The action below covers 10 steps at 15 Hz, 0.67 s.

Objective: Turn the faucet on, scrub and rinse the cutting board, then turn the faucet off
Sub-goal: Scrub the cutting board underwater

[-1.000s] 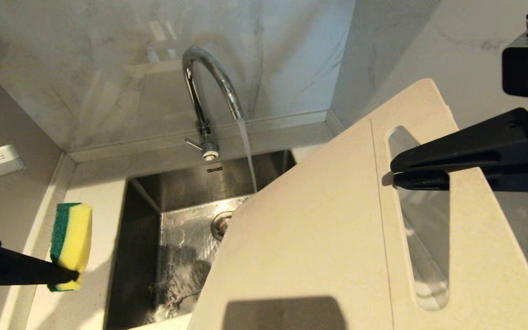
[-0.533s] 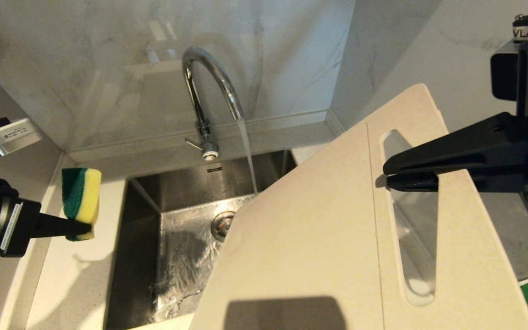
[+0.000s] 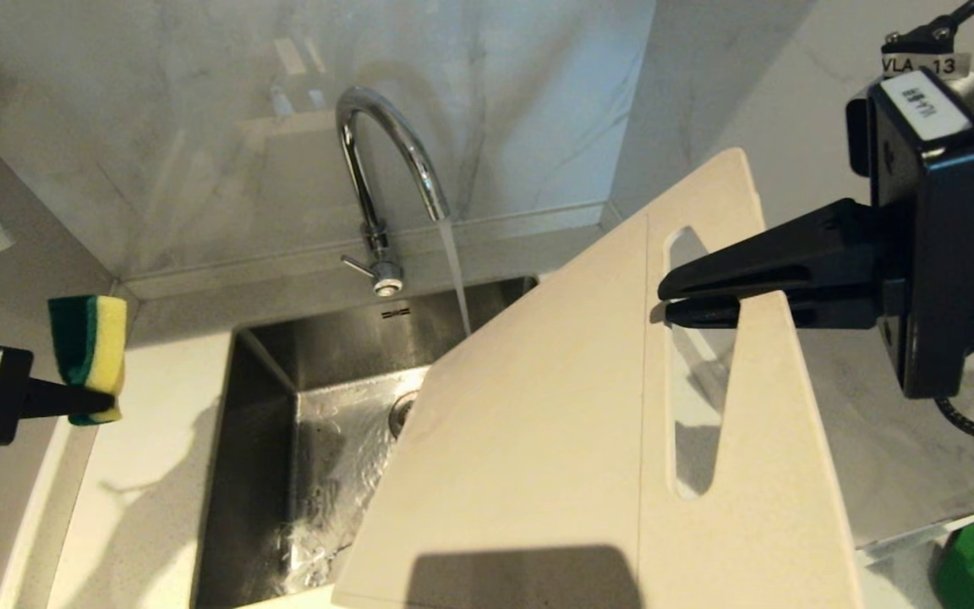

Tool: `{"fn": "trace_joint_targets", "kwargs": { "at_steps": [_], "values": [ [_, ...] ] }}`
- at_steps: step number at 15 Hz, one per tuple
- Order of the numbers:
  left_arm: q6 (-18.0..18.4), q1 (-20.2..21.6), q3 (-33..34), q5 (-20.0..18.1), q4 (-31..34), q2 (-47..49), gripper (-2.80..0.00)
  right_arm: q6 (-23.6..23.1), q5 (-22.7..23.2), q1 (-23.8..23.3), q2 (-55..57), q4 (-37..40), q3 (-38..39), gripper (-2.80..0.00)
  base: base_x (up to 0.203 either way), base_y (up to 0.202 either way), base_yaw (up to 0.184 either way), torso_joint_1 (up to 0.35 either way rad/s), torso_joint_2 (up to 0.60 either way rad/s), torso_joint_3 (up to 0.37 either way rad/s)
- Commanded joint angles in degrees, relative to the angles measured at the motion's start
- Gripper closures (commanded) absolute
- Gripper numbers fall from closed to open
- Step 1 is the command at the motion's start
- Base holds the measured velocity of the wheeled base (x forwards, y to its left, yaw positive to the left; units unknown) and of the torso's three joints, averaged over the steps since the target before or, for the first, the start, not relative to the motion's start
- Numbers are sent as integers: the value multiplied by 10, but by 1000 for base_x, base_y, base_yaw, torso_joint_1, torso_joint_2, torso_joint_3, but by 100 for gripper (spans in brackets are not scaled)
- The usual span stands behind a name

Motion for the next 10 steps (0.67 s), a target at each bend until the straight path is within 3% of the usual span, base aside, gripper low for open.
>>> {"fn": "trace_joint_targets", "kwargs": {
  "at_steps": [1, 4, 10],
  "values": [
    [-6, 11, 3, 1, 2, -43, 0, 3, 2, 0, 24, -9, -1, 0, 0, 0, 0, 0, 0, 0],
    [-12, 33, 0, 41, 1, -57, 0, 4, 2, 0, 43, -20, -1, 0, 0, 0, 0, 0, 0, 0],
    [-13, 48, 49, 46, 0, -140, 0, 13, -3, -10, 86, -54, 0, 0, 0, 0, 0, 0, 0, 0]
  ]
}}
